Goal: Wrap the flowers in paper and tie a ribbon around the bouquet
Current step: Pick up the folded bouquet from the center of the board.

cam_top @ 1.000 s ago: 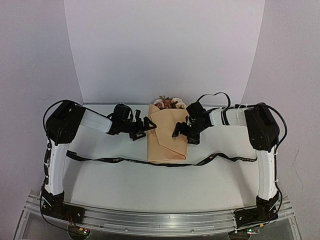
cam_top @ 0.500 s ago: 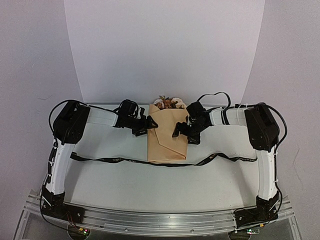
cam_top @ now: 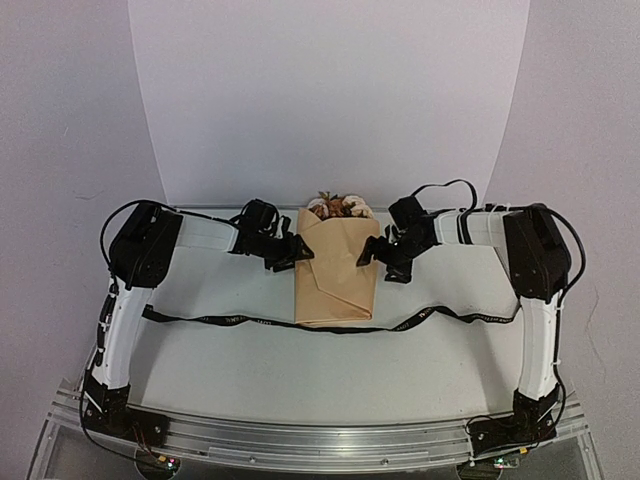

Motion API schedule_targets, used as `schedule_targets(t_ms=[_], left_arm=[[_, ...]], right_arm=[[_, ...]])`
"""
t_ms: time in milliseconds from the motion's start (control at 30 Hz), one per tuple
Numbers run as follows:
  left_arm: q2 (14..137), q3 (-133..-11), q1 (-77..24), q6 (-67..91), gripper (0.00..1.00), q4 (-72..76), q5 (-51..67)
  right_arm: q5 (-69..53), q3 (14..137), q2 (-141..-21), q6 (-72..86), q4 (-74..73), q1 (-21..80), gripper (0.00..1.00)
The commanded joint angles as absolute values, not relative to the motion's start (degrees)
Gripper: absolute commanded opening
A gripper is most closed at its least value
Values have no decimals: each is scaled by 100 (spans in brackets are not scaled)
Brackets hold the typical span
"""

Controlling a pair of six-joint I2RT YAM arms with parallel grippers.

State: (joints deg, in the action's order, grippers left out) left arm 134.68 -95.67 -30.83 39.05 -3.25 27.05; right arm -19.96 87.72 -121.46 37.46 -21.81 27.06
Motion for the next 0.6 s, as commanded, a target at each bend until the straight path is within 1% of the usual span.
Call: schedule_targets(t_ms=[0, 67, 133, 233, 300, 533, 567], left_arm=[[13633, -9768, -3106, 3872, 61, -519, 2720], [13642, -9775, -3108, 3870, 60, -519, 2737], [13649, -9777, -3106, 3869, 60, -519, 2755], [13657, -9771, -3110, 3870, 60, -507, 2791], [13654, -9755, -3101, 3872, 59, -490, 2811], [13679, -9745, -3111, 3950, 59, -374, 2906], [13686, -9748, -3105, 3964, 59, -358, 2922]], right_arm=[[-2305, 8872, -11880, 3899, -1959, 2552, 85], [-2382, 8939, -11977, 4002, -1920, 2552, 74], [-2415, 8976, -12059, 4064, -1889, 2551, 67], [-2378, 8961, -12121, 4086, -1862, 2549, 64], [-2407, 8984, -12171, 4129, -1841, 2550, 61], [-2458, 9124, -12313, 4239, -1788, 2677, 53], [-2455, 9162, -12352, 4255, -1789, 2713, 51]])
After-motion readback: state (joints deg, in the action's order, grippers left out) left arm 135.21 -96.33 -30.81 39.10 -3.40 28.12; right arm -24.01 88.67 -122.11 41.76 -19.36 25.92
